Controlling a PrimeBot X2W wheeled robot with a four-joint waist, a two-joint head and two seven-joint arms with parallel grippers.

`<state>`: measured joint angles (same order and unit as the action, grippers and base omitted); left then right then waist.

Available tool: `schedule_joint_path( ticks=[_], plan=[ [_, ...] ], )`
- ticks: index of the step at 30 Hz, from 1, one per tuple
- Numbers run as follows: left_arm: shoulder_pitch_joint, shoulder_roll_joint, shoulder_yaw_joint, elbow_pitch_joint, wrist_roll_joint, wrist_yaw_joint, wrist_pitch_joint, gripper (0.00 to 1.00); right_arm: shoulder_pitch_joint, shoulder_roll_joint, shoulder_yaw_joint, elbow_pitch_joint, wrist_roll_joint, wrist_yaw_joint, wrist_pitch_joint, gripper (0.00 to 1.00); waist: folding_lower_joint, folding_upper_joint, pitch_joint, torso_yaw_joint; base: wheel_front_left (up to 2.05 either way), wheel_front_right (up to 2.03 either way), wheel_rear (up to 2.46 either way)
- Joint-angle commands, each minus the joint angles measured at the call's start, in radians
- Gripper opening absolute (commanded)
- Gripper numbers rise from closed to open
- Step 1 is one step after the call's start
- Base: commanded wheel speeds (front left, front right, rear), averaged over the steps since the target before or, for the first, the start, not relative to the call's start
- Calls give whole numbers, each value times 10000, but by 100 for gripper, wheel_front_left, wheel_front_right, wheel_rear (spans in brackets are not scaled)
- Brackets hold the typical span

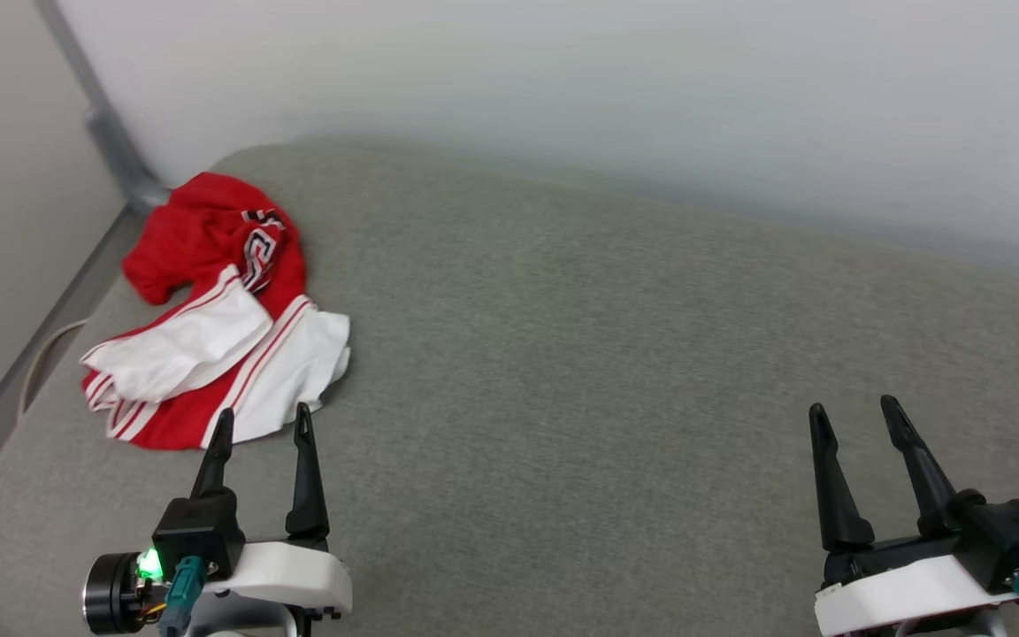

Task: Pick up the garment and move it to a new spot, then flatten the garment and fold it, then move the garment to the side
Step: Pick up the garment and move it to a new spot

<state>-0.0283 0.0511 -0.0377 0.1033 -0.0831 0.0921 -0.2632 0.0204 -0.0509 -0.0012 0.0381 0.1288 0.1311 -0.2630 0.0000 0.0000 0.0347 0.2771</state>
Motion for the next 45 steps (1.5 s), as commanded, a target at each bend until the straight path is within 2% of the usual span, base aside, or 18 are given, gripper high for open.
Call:
schedule_joint_path(
  ticks=[1,14,22,27,35,42,44,45],
  plan=[
    [-110,-14,40,-1,-26,30,-24,100,-76,11,38,-47,-87,-7,-27,100,0,0,121,495,0,0,0],
    [-83,-13,212,59,-205,60,-24,100,-137,11,147,-74,-159,-7,-28,100,0,0,256,1997,0,0,0],
    [-38,-15,293,123,-213,13,-24,100,-161,11,224,-58,-170,-7,-28,100,0,0,304,2325,0,0,0],
    [-335,-12,417,228,-197,-112,-24,100,-293,11,320,-119,-275,-7,-28,100,0,0,445,2199,0,0,0],
    [-1925,339,1105,585,-229,-828,-24,100,-597,11,368,-312,-670,-7,-28,100,0,0,1074,1711,0,0,0],
    [-4291,1270,2149,1591,-704,-1631,-23,100,-1080,10,537,-707,-1220,-7,-27,100,0,0,2241,925,0,0,0],
    [-4901,1373,2263,1870,-921,-1794,-23,100,-1234,8,456,-834,-1341,-7,-28,100,0,0,2594,755,0,0,0],
    [-6166,2117,2361,2698,-1293,-2029,44,100,-1543,8,435,-1136,-1565,-7,-27,100,0,0,3379,447,0,0,0]
  ],
)
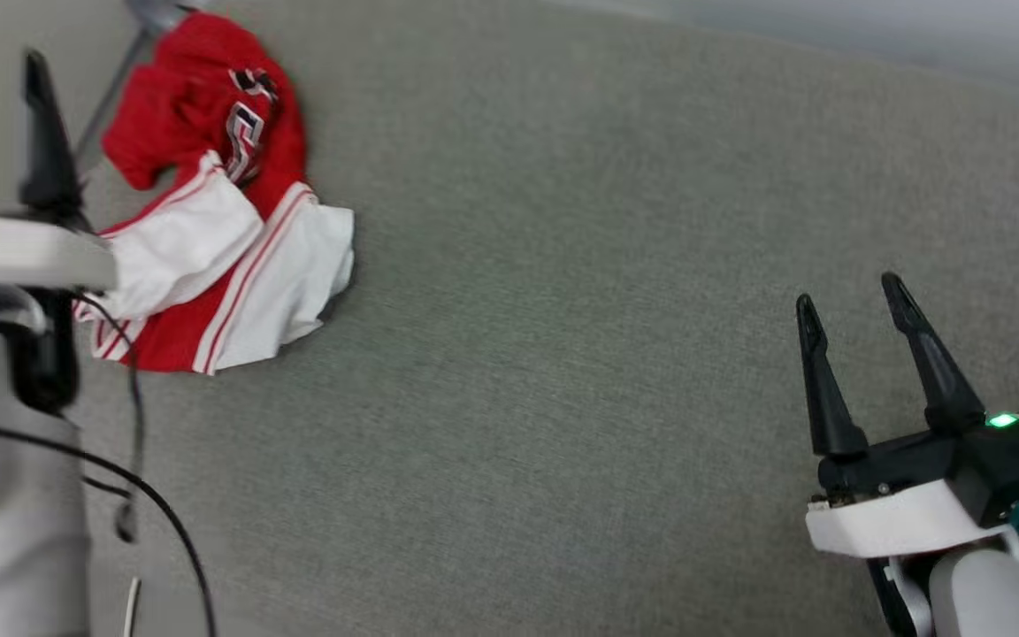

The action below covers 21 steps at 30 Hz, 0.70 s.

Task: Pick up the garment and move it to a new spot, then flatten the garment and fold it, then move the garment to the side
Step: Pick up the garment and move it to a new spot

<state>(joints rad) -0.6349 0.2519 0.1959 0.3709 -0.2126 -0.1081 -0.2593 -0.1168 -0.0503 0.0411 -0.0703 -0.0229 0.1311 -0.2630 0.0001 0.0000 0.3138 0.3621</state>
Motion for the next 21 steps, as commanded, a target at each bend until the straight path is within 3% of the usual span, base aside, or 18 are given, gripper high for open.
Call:
schedule_joint_path(
  ticks=[1,7,16,21],
  plan=[
    [-425,296,-19,229,-58,-60,84,100,-237,1,-23,-122,-82,-7,-28,100,-1,0,753,-459,0,0,0],
    [-1898,1169,-482,1482,-1234,-195,1705,100,-556,3,-147,-535,-402,-7,-27,100,-1,0,1525,-674,0,0,0],
    [-2775,2348,-2198,2743,-3826,-207,6533,100,-777,-54,-45,-1117,-736,-7,-28,100,-1,0,2216,-916,0,0,0],
    [-2709,2774,-2916,3351,-4666,-209,8286,100,-898,-168,48,-1364,-740,-7,-28,100,-1,0,2506,-1093,0,0,0]
  ],
)
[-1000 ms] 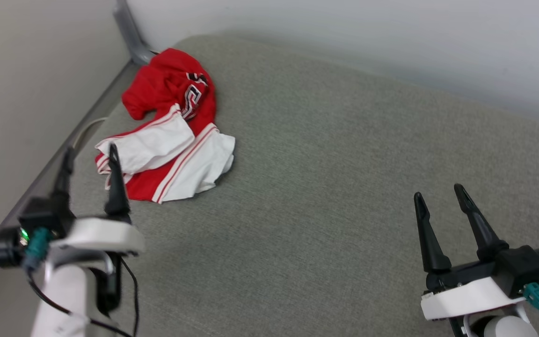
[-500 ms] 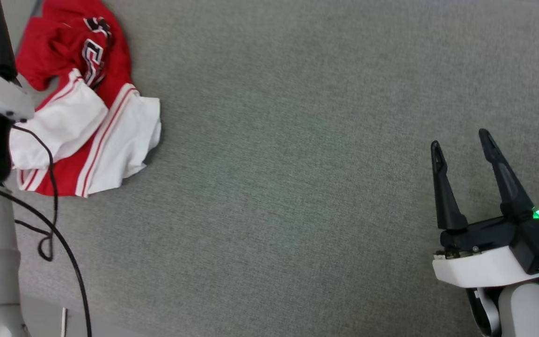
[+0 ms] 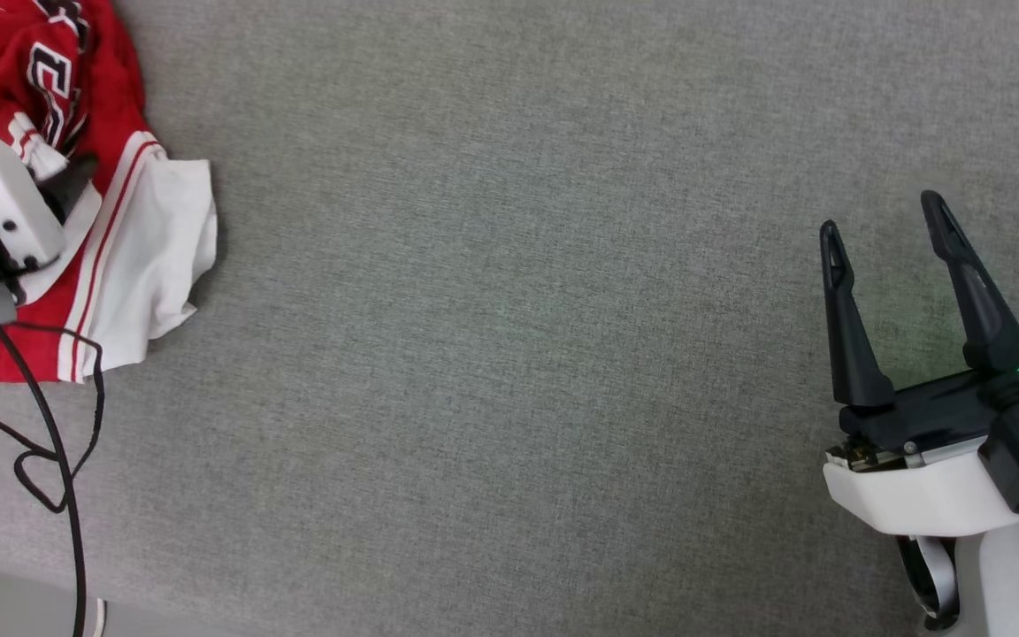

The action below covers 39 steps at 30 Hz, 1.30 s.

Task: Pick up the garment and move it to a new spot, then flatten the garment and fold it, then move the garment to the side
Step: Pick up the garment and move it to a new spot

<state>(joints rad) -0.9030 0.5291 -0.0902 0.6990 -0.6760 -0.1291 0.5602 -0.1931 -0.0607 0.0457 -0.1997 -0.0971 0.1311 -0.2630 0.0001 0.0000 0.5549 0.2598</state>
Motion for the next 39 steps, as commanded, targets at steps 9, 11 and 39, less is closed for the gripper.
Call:
schedule_joint_path(
  ticks=[9,11,39],
  plan=[
    [284,-83,-1339,1476,-762,18,1778,100,-181,-115,53,-112,-29,-7,-28,100,-1,0,517,-240,0,0,0],
    [268,-187,-1531,1641,-870,16,1723,100,-191,-122,74,-91,-5,-7,-28,100,-1,0,546,-272,0,0,0],
    [-1825,1334,-5177,-3821,-149,12,-795,0,303,116,-133,471,1400,-7,-28,100,-1,0,-2206,-847,0,0,0]
  ],
)
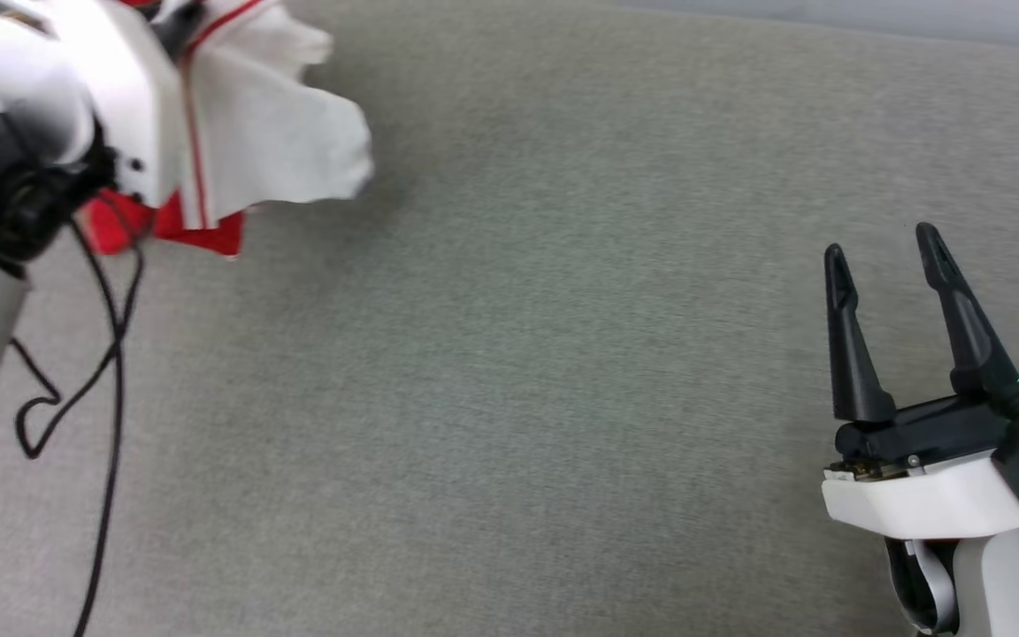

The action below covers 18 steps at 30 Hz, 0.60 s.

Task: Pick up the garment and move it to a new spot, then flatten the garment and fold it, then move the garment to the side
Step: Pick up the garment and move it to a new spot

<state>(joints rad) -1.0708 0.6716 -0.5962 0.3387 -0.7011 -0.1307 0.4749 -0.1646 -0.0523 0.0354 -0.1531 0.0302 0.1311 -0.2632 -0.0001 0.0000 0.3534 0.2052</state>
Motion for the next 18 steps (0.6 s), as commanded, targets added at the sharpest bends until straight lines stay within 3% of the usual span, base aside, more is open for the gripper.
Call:
schedule_joint_path(
  ticks=[1,8,18],
  plan=[
    [-218,-139,-266,-485,129,27,120,0,0,32,-52,1,193,-7,-24,100,1,0,-237,-438,0,0,0],
    [-510,-700,-1272,-1606,207,27,418,0,-35,34,-209,-4,520,-7,-26,100,1,0,-329,-1319,0,0,0],
    [-950,-1726,-4029,-2160,-209,27,422,0,-191,35,-435,-84,949,-7,-24,100,1,0,55,-2567,0,0,0]
  ],
)
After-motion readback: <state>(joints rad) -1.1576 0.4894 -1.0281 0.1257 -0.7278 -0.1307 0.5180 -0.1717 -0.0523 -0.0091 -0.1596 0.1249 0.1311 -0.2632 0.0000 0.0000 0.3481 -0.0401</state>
